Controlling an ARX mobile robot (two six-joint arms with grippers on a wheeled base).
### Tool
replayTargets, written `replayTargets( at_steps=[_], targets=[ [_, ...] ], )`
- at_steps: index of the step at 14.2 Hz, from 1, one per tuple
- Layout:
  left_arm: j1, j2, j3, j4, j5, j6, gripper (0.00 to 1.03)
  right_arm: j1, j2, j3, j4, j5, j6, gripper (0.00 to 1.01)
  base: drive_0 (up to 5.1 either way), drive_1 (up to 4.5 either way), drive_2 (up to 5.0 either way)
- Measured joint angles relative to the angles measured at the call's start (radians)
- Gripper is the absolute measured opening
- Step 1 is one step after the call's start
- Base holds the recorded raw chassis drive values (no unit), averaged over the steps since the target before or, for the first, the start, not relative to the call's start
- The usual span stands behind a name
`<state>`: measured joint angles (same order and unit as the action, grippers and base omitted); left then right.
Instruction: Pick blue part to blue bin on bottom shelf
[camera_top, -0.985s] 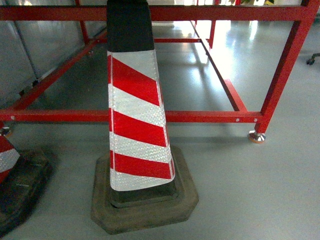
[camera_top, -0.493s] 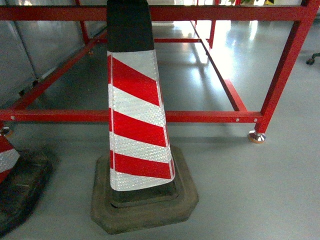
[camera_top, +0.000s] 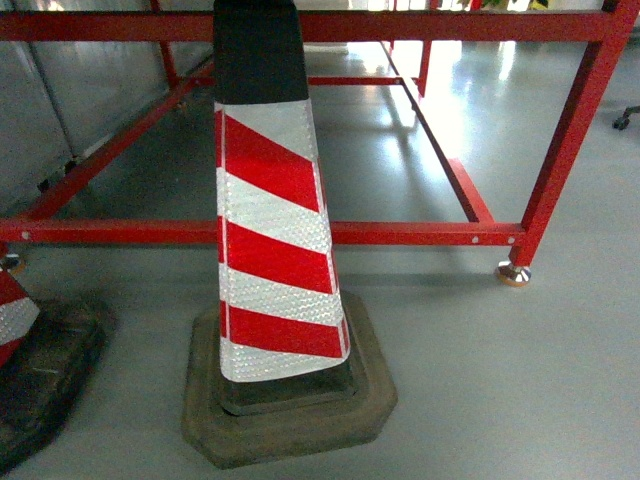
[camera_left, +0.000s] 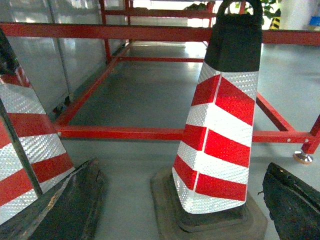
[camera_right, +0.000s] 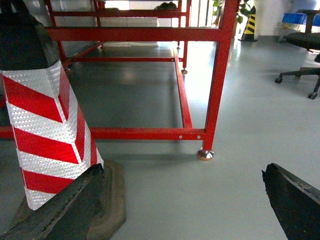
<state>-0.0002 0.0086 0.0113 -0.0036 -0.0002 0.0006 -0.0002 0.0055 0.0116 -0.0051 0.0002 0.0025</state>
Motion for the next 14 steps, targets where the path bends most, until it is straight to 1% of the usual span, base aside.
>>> replayTargets(
  at_steps=[14],
  targets=[
    [0.0, 0.0, 0.0, -0.001, 0.0, 0.0, 0.98, 0.0, 0.0, 0.0, -0.001, 0.0, 0.0, 0.98, 0.0, 0.0, 0.0]
  ],
)
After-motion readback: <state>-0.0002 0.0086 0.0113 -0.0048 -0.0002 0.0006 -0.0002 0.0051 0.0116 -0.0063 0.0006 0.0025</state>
